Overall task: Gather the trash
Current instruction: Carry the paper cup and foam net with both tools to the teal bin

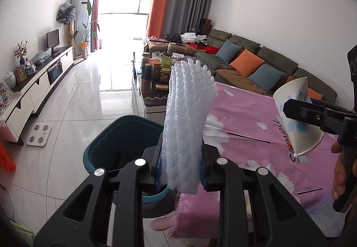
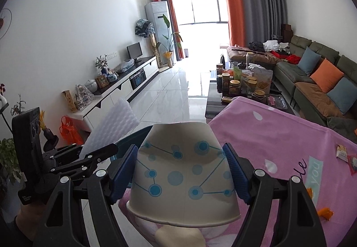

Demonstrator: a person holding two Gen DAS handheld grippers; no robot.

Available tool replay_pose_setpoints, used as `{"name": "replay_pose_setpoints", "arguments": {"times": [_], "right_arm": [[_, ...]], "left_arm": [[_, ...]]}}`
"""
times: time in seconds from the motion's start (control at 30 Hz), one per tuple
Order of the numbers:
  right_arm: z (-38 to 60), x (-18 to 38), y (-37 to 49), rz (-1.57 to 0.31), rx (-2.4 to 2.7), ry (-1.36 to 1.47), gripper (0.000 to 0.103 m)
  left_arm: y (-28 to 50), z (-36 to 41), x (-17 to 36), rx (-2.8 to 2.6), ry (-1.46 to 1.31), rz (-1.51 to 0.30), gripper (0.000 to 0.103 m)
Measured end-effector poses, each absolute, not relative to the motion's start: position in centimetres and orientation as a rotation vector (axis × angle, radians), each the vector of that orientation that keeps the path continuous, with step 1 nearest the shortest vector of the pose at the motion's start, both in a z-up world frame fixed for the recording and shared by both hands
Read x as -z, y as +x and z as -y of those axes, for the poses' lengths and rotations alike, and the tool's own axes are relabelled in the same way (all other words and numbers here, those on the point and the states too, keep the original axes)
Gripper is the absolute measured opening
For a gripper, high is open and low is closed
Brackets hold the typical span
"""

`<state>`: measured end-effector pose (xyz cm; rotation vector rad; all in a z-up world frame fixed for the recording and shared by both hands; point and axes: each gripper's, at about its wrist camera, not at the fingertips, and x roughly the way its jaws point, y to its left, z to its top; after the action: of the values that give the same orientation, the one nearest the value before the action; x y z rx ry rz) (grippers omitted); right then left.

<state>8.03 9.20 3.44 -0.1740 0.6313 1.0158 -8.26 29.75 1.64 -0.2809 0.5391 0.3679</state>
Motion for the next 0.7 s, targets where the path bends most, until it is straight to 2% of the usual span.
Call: {"name": "replay_pose_setpoints", "arguments": {"times": [0.37,0.7], "right_arm": [[-18.0,-0.8,8.9,-0.714,-1.079,-0.33,0.074],[-22.7,2.0,10.3,-0.799,-1.106,-0.4,0.074]], "left_arm": [[-7.4,-35.3,3.4,-0.441,-0.352,-0.637,0.026],[-3.0,-38.3,7.2,-0.483,-0.39,-0.718,0.026]]}}
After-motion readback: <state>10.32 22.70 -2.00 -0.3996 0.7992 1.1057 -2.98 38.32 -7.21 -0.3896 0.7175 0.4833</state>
